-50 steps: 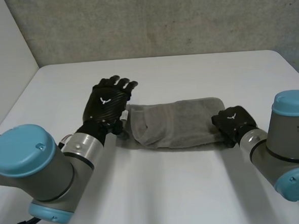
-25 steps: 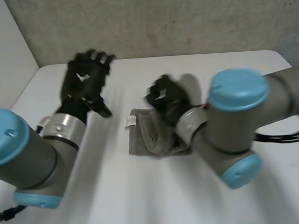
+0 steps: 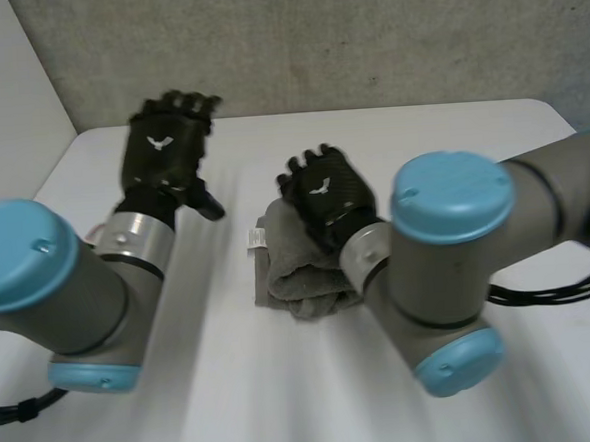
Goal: Fold the towel.
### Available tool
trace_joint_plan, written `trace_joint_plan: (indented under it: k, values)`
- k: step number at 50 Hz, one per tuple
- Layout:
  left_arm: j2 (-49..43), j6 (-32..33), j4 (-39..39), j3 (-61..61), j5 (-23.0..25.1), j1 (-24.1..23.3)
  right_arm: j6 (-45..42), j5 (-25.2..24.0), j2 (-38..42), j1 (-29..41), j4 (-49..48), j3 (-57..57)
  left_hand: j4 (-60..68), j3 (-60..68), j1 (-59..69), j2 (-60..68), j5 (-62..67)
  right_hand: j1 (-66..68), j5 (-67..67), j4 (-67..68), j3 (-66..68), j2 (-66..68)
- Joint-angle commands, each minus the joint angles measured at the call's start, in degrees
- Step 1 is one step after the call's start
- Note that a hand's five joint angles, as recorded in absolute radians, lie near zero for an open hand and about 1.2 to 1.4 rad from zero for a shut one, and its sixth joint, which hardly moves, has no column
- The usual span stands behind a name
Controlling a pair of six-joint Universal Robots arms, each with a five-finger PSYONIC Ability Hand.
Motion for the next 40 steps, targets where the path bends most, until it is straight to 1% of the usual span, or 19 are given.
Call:
trace_joint_plan:
  k: [1,3,5,7,12,16,21,23,24,26,29,31,32,33,36,37,38,39,40]
  values:
    - [-5.4,0.1,-0.2,2.1,0.0,-4.4,8.6,-1.4,-1.7,-5.3,1.7,3.6,-4.1,-3.1,-4.1,-3.9,-11.7,-3.4,-3.3,-4.4,-3.7,-4.0]
    - [-8.5,0.1,-0.3,3.1,0.0,-6.5,8.7,-1.8,-1.2,-6.1,2.4,3.5,-3.9,-2.9,-4.0,-3.7,-11.5,-3.4,-3.3,-4.4,-3.7,-4.0]
    - [-10.1,0.2,-0.5,3.5,0.0,-7.3,8.8,-2.3,0.2,-7.0,2.7,3.3,-3.9,-2.9,-4.0,-3.7,-11.5,-3.4,-3.3,-4.4,-3.7,-4.0]
    - [-11.9,0.4,-0.9,4.0,0.0,-7.7,8.7,-2.9,4.6,-8.2,2.9,2.6,-3.9,-2.9,-4.0,-3.7,-11.5,-3.4,-3.3,-4.4,-3.7,-4.0]
    - [-16.4,0.5,-2.4,5.3,0.1,-8.0,8.8,-2.9,8.6,-9.3,3.1,1.4,-3.8,-2.8,-3.8,-3.6,-11.3,-3.4,-3.3,-4.4,-3.7,-4.0]
    - [-18.5,0.2,-3.4,5.6,-0.1,-8.2,9.0,-2.9,9.2,-10.0,3.2,1.3,-3.9,-2.9,-4.0,-3.7,-11.5,-3.4,-3.3,-4.4,-3.7,-4.0]
    - [-16.7,0.2,-3.4,5.7,-0.1,-8.8,10.0,-3.1,8.0,-10.8,3.3,1.5,-4.1,-3.1,-4.1,-3.9,-11.7,-3.4,-3.3,-4.4,-3.7,-4.0]
    - [-15.0,0.1,-3.4,5.8,-0.1,-8.8,11.9,-4.1,4.9,-11.1,3.9,1.6,-4.3,-3.3,-4.3,-4.1,-11.8,-3.4,-3.3,-4.4,-3.7,-4.0]
    - [-13.2,0.1,-3.4,5.8,-0.1,-8.8,11.9,-4.1,4.8,-11.1,3.9,1.6,-4.3,-3.3,-4.3,-4.1,-11.8,-3.4,-3.3,-4.4,-3.7,-4.0]
    - [-11.4,0.1,-3.4,5.8,-0.1,-8.6,15.4,-5.6,0.7,-11.3,5.4,1.4,-4.4,-3.4,-4.5,-4.3,-12.0,-3.4,-3.3,-4.4,-3.7,-4.0]
    - [-7.6,0.0,-3.9,6.0,-0.2,-8.0,17.4,-6.3,-1.2,-11.8,6.2,1.1,-4.4,-3.4,-4.5,-4.3,-12.0,-3.4,-3.3,-4.4,-3.7,-4.0]
    - [-5.2,0.1,-4.6,6.3,-0.2,-7.4,20.2,-6.7,-6.0,-13.8,7.5,0.4,-4.4,-3.4,-4.5,-4.3,-12.0,-3.4,-3.3,-4.4,-3.7,-4.0]
    - [-2.8,0.1,-5.7,6.7,-0.2,-6.7,20.2,-6.7,-6.1,-13.8,7.5,0.4,-4.4,-3.4,-4.5,-4.3,-12.0,-3.4,-3.3,-4.4,-3.7,-4.0]
    - [-2.7,0.1,-5.7,6.7,-0.2,-6.6,21.4,-6.7,-8.9,-15.1,7.8,0.1,-4.4,-3.4,-4.5,-4.3,-12.0,-3.4,-3.3,-4.4,-3.7,-4.0]
    - [4.0,-0.3,-12.5,9.6,-0.3,-2.9,23.1,-6.2,-13.5,-17.6,8.7,-0.4,-4.4,-3.4,-4.5,-4.3,-12.0,-3.4,-3.3,-4.4,-3.7,-4.0]
    - [4.0,-0.3,-12.6,9.6,-0.3,-2.9,23.4,-6.0,-15.4,-18.8,9.7,-0.6,-4.4,-3.4,-4.5,-4.3,-12.0,-3.4,-3.3,-4.4,-3.7,-4.0]
    - [5.2,-0.9,-16.0,11.0,-0.3,-1.9,23.4,-6.0,-15.4,-18.8,9.7,-0.6,-4.5,-3.5,-4.5,-4.3,-12.1,-3.4,-3.3,-4.4,-3.7,-4.0]
    - [5.3,-0.9,-16.0,11.0,-0.3,-1.9,23.7,-5.9,-16.4,-19.5,10.5,-1.1,-4.5,-3.5,-4.5,-4.3,-12.1,-3.4,-3.3,-4.4,-3.7,-4.0]
    - [6.1,-2.1,-19.8,12.6,-0.3,-1.2,24.1,-5.6,-17.6,-20.3,11.6,-1.7,-4.5,-3.5,-4.5,-4.3,-12.1,-3.4,-3.3,-4.4,-3.7,-4.0]
